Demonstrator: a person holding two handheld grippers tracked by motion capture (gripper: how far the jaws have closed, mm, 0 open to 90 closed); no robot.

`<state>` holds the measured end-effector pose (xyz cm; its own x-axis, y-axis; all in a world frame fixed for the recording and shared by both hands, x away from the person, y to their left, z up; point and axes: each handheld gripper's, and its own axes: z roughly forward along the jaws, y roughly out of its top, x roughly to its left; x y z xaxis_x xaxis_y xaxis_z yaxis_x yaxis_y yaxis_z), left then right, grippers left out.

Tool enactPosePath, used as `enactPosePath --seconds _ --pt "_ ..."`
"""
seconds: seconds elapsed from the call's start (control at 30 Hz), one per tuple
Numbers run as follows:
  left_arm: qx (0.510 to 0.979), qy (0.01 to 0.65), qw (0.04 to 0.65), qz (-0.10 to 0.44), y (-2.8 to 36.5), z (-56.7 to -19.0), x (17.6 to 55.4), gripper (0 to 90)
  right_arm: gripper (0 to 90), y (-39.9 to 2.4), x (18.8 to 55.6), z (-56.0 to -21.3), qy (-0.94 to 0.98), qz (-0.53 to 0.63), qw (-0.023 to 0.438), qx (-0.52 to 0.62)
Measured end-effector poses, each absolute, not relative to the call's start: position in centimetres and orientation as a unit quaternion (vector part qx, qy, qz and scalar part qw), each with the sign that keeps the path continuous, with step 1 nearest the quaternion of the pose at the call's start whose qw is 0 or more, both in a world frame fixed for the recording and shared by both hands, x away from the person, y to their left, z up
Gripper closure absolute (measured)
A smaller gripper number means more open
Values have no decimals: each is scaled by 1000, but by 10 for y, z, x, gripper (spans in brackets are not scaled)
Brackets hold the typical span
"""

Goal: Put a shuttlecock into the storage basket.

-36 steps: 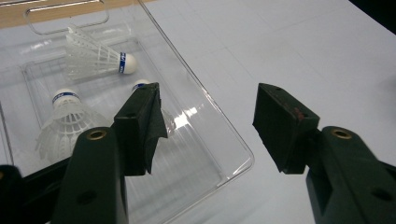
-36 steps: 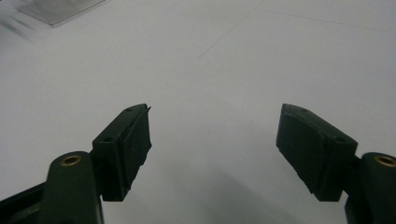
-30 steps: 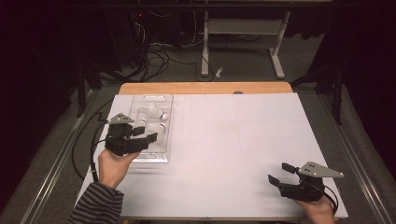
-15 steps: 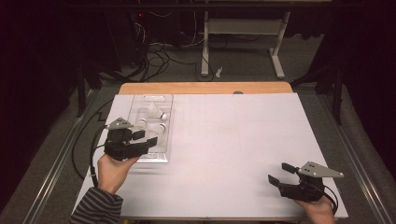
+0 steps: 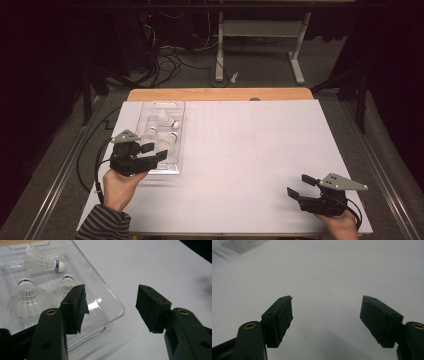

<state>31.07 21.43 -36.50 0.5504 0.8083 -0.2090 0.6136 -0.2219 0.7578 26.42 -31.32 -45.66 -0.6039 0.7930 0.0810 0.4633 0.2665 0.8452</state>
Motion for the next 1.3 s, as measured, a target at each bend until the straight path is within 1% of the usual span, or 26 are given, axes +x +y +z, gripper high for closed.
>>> enactPosePath --seconds 0.8,1.3 --pt "768 461 431 111 218 -372 299 419 267 -313 264 -457 775 450 183 405" --pt "766 464 431 109 221 -382 291 402 267 -313 264 -456 774 450 184 405"
